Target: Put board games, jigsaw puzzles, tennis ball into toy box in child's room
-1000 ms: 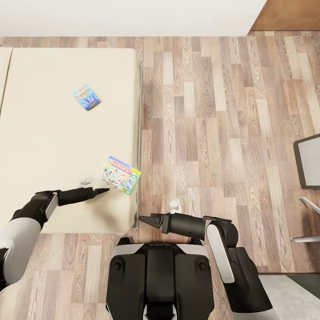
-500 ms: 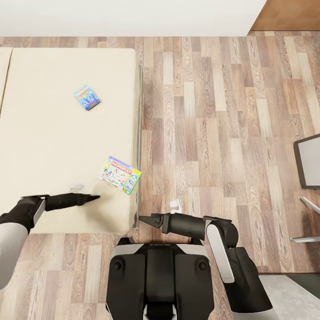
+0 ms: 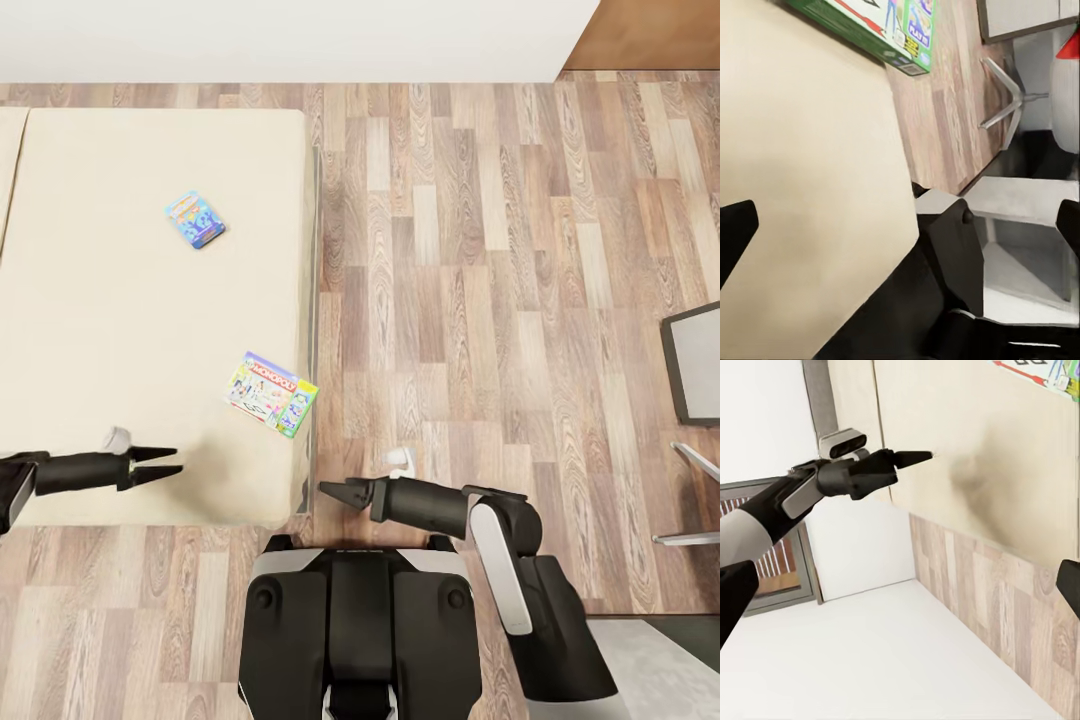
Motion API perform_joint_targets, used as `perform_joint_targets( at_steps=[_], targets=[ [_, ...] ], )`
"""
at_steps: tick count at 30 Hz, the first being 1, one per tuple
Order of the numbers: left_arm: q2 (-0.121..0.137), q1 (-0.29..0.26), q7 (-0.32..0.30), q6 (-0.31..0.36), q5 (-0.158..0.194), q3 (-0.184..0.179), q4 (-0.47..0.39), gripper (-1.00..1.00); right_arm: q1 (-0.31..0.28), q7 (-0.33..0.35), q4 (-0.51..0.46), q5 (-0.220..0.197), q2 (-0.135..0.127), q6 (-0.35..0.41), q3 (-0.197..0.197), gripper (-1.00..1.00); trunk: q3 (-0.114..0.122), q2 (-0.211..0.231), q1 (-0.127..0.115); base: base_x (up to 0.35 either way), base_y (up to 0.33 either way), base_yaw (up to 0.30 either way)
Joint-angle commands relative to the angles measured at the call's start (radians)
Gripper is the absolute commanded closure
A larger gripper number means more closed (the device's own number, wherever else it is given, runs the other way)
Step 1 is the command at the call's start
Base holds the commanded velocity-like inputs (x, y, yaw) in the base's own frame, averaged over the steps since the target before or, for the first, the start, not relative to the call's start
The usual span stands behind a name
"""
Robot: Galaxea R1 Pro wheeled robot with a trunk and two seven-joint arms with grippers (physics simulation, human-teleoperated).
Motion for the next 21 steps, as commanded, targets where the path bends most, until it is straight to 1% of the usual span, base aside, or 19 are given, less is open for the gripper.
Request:
perform_joint_targets(
  at_steps=[1, 4, 6, 7, 9, 10, 11, 12, 13, 14, 15, 16, 17, 21],
  targets=[
    [0.002, 0.0, -0.022, 0.01, -0.01, 0.009, -0.001, -1.0, 0.0, 0.006, 0.0, 0.003, 0.0, 0.004, -0.004, -1.0, 0.0, -0.001, 0.001, 0.0, 0.0, 0.0],
    [0.023, 0.001, -0.03, 0.02, 0.0, 0.016, 0.0, -1.0, 0.0, 0.01, -0.001, 0.002, -0.002, 0.004, -0.018, -1.0, 0.003, -0.001, 0.001, 0.0, 0.0, 0.0],
    [0.03, 0.001, -0.03, 0.038, 0.005, 0.018, 0.001, -1.0, 0.0, 0.012, -0.003, 0.002, -0.002, 0.004, -0.024, -1.0, 0.006, -0.001, 0.001, 0.0, 0.0, 0.0],
    [0.036, 0.001, -0.03, 0.073, 0.013, 0.024, 0.002, -1.0, 0.0, 0.014, -0.004, 0.002, -0.003, 0.004, -0.029, -1.0, 0.008, -0.001, 0.001, 0.0, 0.0, 0.0],
    [0.041, 0.001, -0.03, 0.124, 0.026, 0.035, 0.003, -1.0, 0.0, 0.016, -0.005, 0.002, -0.004, 0.004, -0.034, -1.0, 0.011, -0.001, 0.001, 0.0, 0.0, 0.0],
    [0.044, 0.001, -0.03, 0.179, 0.044, 0.052, 0.003, -1.0, 0.001, 0.017, -0.003, 0.003, -0.008, -0.002, -0.043, -1.0, 0.013, -0.001, 0.001, 0.0, 0.0, 0.0],
    [0.045, 0.001, -0.03, 0.204, 0.053, 0.06, 0.004, -1.0, 0.001, 0.018, -0.003, 0.003, -0.012, -0.009, -0.048, -1.0, 0.014, -0.001, 0.001, 0.0, 0.0, 0.0],
    [0.046, 0.001, -0.03, 0.227, 0.062, 0.068, 0.004, -1.0, 0.001, 0.018, -0.002, 0.002, -0.016, -0.019, -0.054, -1.0, 0.016, -0.001, 0.001, 0.0, 0.0, 0.0],
    [0.047, 0.001, -0.03, 0.262, 0.078, 0.082, 0.005, -1.0, 0.003, 0.019, 0.001, 0.001, -0.03, -0.046, -0.067, -1.0, 0.017, -0.001, 0.001, 0.0, 0.0, 0.0],
    [0.048, 0.002, -0.03, 0.275, 0.083, 0.087, 0.006, -1.0, 0.005, 0.019, 0.002, 0.0, -0.037, -0.061, -0.075, -1.0, 0.019, -0.001, 0.001, 0.0, 0.0, 0.0],
    [0.049, 0.003, -0.03, 0.294, 0.092, 0.094, 0.012, -1.0, 0.017, 0.018, 0.004, -0.003, -0.052, -0.089, -0.089, -1.0, 0.021, -0.001, 0.001, 0.0, 0.0, 0.0],
    [0.049, 0.003, -0.03, 0.301, 0.095, 0.097, 0.018, -1.0, 0.025, 0.018, 0.004, -0.007, -0.059, -0.1, -0.096, -1.0, 0.022, -0.001, 0.001, 0.0, 0.0, 0.0],
    [0.05, 0.004, -0.03, 0.312, 0.1, 0.102, 0.034, -1.0, 0.041, 0.02, 0.004, -0.017, -0.068, -0.115, -0.111, -1.0, 0.024, -0.001, 0.001, 0.0, 0.0, 0.0],
    [0.051, 0.006, -0.03, 0.341, 0.117, 0.112, 0.067, -1.0, 0.068, 0.037, 0.004, -0.054, -0.082, -0.136, -0.142, -1.0, 0.031, -0.001, 0.001, 0.0, 0.0, 0.0]
  ],
)
